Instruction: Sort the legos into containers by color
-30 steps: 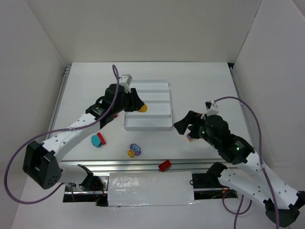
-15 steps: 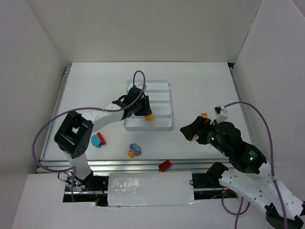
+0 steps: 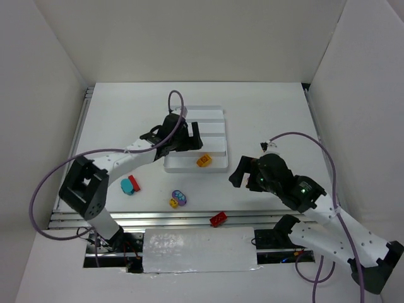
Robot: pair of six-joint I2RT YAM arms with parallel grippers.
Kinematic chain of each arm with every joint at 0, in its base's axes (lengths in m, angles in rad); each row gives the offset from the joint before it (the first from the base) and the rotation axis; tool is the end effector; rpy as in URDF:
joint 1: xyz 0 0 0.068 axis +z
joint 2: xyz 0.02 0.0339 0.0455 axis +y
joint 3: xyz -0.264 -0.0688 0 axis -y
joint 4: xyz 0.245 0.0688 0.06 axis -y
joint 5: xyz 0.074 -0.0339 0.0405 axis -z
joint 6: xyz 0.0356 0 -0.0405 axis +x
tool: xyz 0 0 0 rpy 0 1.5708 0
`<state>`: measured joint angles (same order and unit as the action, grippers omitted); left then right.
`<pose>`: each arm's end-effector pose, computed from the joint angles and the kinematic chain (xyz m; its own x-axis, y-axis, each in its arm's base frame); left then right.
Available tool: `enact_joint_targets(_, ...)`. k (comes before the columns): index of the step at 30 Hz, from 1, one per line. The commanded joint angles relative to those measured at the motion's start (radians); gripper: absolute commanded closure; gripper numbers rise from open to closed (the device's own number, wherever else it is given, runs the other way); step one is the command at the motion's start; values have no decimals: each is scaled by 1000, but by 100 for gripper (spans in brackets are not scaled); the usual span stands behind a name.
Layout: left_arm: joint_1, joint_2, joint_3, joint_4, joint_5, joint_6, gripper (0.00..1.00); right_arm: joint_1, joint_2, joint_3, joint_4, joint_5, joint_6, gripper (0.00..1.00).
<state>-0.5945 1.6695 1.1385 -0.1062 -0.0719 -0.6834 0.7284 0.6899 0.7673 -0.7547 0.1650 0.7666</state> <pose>0.3127 -0.2083 0.2387 -0.7047 -0.2838 -0.6502 0.0849 0.8762 -0.4744 0.1091 0.0895 0.2919 -0.7261 0.2693 -0.6327 -0.0797 0.8810 0.4664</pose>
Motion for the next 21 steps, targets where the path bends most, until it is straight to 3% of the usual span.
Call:
enact_joint_targets(1, -2, -175, 9, -90, -130, -4, 0, 52, 59, -22, 25, 48, 36, 1)
enact_joint_targets(10, -5, -519, 3, -398, -334, 13, 0, 415, 328, -8, -54, 307, 338, 0)
enact_joint_targets(19, -10, -795, -144, -513, -189, 131, 0, 598, 657, 52, -46, 381, 591, 0)
enact_joint_targets(21, -10, -853, -181, -530, -175, 145, 1, 606, 686, 46, -3, 360, 582, 0)
